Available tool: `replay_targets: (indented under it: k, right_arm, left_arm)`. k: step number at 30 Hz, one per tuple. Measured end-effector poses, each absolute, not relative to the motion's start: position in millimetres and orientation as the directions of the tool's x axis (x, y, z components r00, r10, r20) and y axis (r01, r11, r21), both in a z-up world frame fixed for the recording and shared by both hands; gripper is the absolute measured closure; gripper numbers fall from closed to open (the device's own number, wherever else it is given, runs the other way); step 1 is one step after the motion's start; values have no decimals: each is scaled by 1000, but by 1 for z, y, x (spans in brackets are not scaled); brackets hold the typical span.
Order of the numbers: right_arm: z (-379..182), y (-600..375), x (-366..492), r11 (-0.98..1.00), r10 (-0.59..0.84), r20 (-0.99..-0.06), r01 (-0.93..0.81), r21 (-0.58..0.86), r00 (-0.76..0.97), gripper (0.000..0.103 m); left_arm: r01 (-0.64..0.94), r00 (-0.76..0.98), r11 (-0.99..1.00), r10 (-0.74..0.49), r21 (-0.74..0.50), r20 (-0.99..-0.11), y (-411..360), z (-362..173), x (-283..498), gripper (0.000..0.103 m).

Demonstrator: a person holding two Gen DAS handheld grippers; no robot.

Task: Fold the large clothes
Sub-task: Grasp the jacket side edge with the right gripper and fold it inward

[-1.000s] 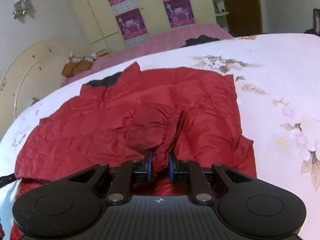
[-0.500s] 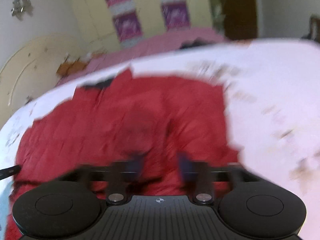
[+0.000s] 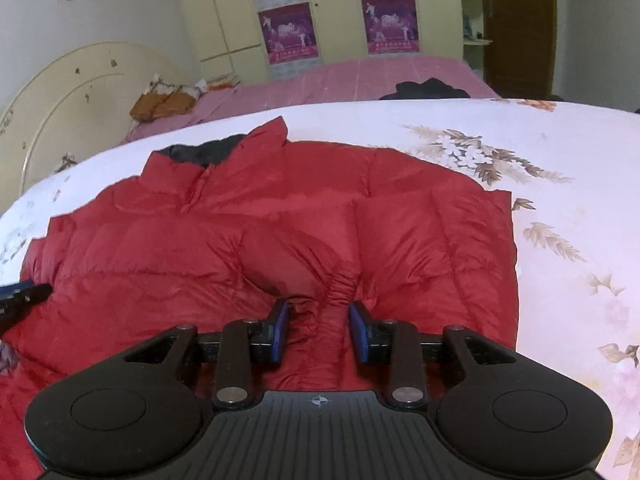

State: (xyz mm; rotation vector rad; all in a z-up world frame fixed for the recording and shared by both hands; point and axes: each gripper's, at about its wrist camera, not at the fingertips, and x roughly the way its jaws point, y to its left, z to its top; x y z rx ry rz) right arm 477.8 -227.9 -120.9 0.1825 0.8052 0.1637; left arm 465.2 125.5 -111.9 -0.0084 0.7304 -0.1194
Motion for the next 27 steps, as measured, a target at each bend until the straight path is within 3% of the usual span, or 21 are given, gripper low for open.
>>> replay_targets:
  k: [4,8,11,14,18,21,27]
  right_arm:
    - [-115,-233,461,971,222,-706,-92,219,673,70]
    - [-87,-239,446,970,162,-610,-12,242,776,70]
    - [-94,-211,462,972,210,-648,-87,217,732,70]
    - [-120,-188,480,985,169,-714,-102,136,679,70]
    - [-111,-191,476,985,161,-704,-67,159,692,70]
    - [-90,-187,458,978,189,-648,-85,188,738,70]
    - [-95,-140,446,954,299,-658,-231,192,691,70]
  left_arm:
    - [105,737,992,-123,-67,-664,132,-106,453,44]
    - [129,781,986,-168,-107,-601,123,-85,444,41]
    - [182,762,980,-189,-75,-619,100,-90,452,37]
    - [167,720,985,-151,-43,-678,89,-112,465,34]
    - [145,727,989,-130,-34,-674,89,-100,458,38]
    - [169,748,985,-156,-42,-645,80,-86,444,34]
    - [229,720,973,-184,-21,-669,48,-95,437,31]
